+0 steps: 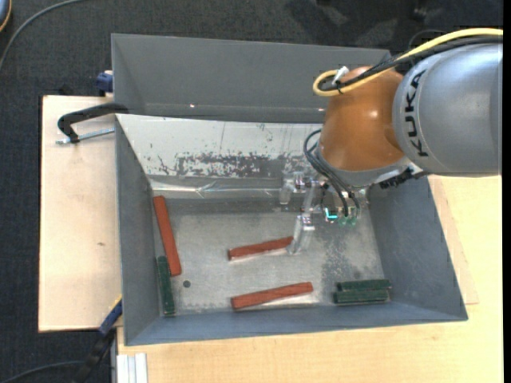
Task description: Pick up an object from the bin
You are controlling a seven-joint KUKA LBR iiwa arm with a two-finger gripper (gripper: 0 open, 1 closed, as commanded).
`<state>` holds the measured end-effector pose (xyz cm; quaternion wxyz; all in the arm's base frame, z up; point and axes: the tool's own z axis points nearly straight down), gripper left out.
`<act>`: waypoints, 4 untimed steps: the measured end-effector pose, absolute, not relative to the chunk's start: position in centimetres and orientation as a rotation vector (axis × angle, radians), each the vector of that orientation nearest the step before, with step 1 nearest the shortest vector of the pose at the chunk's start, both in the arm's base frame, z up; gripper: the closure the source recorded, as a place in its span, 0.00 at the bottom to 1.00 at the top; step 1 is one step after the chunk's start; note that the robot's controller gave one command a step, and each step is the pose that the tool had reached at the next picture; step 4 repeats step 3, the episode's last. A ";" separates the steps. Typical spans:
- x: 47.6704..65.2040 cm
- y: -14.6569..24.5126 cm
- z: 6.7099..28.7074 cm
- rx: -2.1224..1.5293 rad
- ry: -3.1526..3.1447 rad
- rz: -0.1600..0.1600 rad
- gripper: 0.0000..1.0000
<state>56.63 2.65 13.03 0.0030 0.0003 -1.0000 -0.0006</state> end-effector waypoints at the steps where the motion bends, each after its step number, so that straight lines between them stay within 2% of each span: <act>1: 54.6 5.6 6.9 0.421 -3.108 -0.003 0.00; 2: 54.7 5.6 7.1 0.418 -3.112 -0.003 1.00; 3: 52.1 5.5 23.4 0.472 -3.120 0.000 1.00; 4: 52.1 5.5 23.4 0.472 -3.120 0.000 1.00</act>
Offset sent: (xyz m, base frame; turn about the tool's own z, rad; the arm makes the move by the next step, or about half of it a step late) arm -0.0195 0.0283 -0.0603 -0.2676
